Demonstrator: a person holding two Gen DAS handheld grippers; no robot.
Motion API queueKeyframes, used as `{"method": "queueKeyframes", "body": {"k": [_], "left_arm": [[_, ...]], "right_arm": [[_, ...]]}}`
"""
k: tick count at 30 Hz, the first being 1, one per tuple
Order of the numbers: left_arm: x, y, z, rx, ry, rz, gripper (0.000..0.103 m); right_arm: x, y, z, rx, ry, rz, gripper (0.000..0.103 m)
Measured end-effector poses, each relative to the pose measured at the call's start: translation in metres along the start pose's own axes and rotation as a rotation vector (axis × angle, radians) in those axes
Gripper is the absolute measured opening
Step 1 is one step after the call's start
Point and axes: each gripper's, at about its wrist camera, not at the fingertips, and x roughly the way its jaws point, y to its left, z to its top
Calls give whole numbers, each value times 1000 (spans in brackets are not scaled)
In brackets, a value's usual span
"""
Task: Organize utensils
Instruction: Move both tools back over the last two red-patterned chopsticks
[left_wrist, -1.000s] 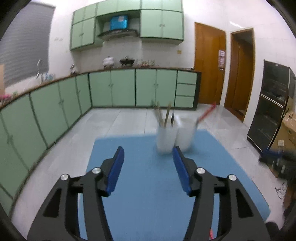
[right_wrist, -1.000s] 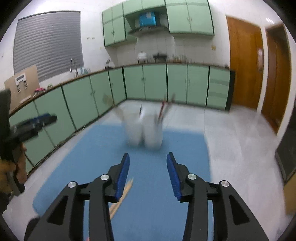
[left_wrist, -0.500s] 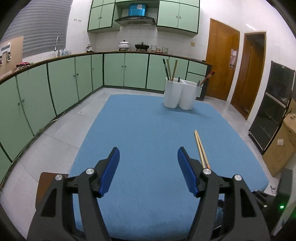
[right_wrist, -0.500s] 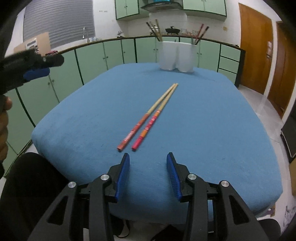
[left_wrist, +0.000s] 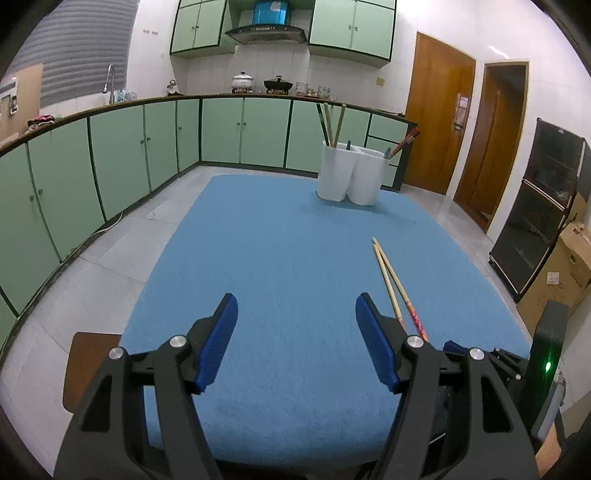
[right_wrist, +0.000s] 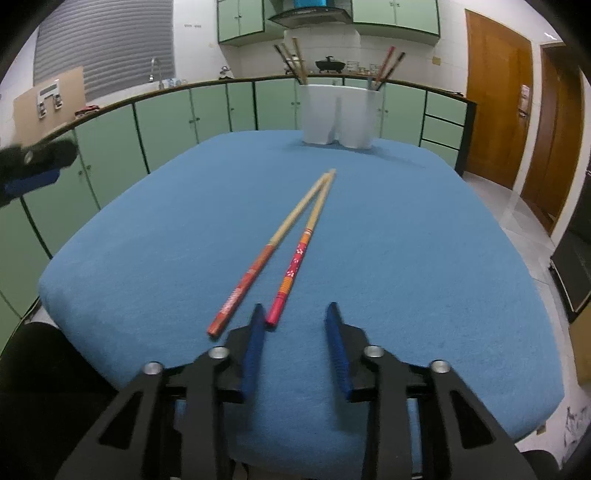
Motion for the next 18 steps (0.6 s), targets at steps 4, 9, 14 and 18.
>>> {"method": "queueKeyframes", "body": {"k": [4, 9, 14, 18], "left_arm": [[6, -8, -6, 11, 11, -7, 65], [15, -19, -13, -1, 34, -26, 65], [23, -36, -23, 8, 62, -43, 65], [27, -46, -30, 10, 80, -52, 65]], "right_arm": [[1, -20, 4, 30, -2, -24, 6], [2, -37, 7, 49, -5, -1, 7], [7, -42, 9, 45, -9, 25, 14], [10, -48, 12, 56, -10, 10, 9]]}}
